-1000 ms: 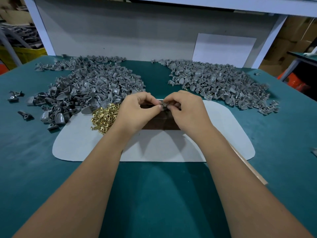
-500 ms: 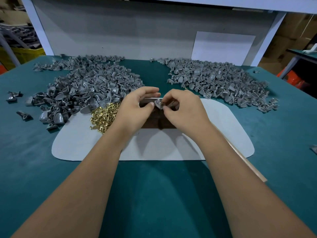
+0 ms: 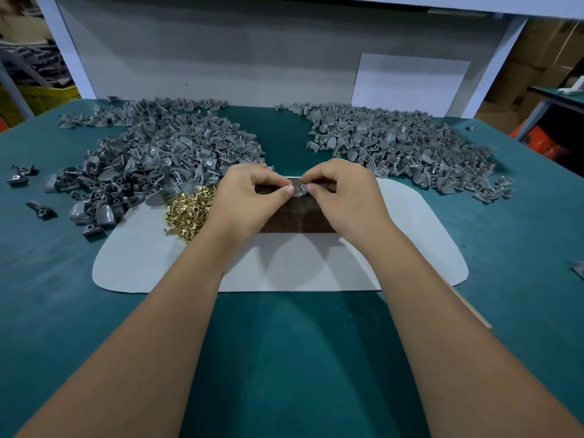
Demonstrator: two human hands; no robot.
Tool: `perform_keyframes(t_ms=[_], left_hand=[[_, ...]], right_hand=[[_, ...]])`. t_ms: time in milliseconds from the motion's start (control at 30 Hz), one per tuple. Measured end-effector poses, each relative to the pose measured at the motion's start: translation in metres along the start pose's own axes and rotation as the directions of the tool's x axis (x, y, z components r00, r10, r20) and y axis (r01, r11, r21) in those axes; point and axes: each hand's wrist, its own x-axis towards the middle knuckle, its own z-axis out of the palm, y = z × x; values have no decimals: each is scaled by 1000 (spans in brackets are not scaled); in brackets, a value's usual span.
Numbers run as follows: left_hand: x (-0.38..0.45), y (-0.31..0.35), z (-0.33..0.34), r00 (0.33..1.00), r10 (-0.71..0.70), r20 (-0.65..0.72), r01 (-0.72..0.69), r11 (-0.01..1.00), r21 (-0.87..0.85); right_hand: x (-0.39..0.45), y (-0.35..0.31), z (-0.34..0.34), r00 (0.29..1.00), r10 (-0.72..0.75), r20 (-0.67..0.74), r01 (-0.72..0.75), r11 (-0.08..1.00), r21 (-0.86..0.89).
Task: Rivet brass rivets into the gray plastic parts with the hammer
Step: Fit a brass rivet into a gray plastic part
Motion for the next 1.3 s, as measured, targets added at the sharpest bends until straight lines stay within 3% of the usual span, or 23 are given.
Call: perform_keyframes(t_ms=[300,700,833,1100,1300], left_hand=[[-1,0,1,999,49,10,-49,998,38],[2,0,3,973,230,5,-229,966,118],[5,-2,4,978,209,18,-210,974,85],[5,-4,1,990,136,24,-137,989,51],[5,-4,5,996,92,18,-92,994,50]], right_hand=[[3,0,6,999,33,-34,-30,996,85],[12,-3,18,997,-69,-29,62,979,-197],[14,-3,19,995,-95,-29,84,960,-266],[8,-3,18,996,-80,-50,67,974,-215],[4,-5,7,996,7,-88,-6,1000,9]])
